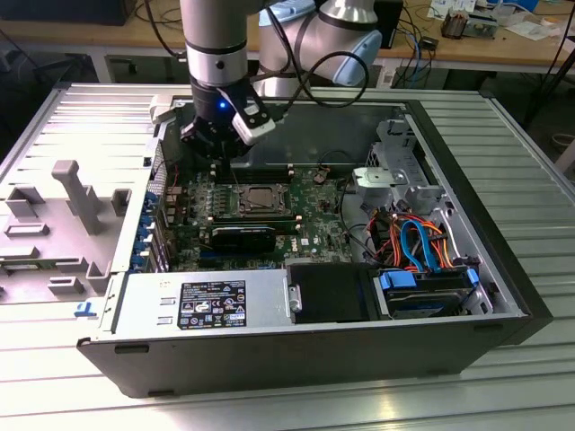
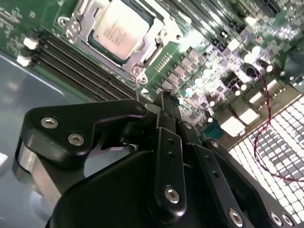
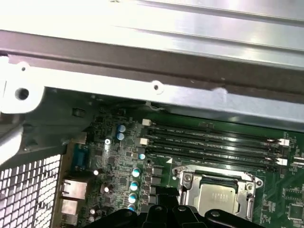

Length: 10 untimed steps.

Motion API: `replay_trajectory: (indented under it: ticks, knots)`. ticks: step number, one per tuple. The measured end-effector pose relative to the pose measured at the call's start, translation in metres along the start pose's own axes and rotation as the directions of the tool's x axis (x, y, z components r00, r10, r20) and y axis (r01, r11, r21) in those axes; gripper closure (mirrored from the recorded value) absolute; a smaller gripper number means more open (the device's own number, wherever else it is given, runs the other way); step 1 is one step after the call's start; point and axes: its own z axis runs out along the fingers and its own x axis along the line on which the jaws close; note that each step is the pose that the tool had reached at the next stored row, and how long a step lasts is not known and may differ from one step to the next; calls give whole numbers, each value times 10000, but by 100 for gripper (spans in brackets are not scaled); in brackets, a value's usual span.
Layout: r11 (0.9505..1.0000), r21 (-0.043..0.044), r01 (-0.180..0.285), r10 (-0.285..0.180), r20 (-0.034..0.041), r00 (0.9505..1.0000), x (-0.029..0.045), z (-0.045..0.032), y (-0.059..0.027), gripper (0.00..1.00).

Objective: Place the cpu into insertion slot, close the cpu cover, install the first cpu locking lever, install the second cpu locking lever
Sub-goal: 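Install the first cpu locking lever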

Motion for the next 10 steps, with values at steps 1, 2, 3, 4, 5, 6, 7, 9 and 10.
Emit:
replay_trajectory:
  ticks: [1,2,3,4,5,6,7,9,10]
  knots:
    - [10000,3,1,-1,13,10000,13,-11,17,89]
    - [10000,3,0,0,27,10000,21,-34,44,89]
    - [10000,5,-1,1,41,10000,27,-60,71,89]
    - [10000,7,1,-1,52,10000,34,-76,87,89]
    - [10000,8,1,-1,58,10000,38,-88,98,89]
    - [10000,10,2,-2,69,10000,44,-108,115,89]
    - [10000,10,1,-1,75,10000,45,-116,124,89]
    - [10000,11,1,-1,74,10000,44,-116,137,89]
    - [10000,9,1,-1,74,10000,43,-116,142,89]
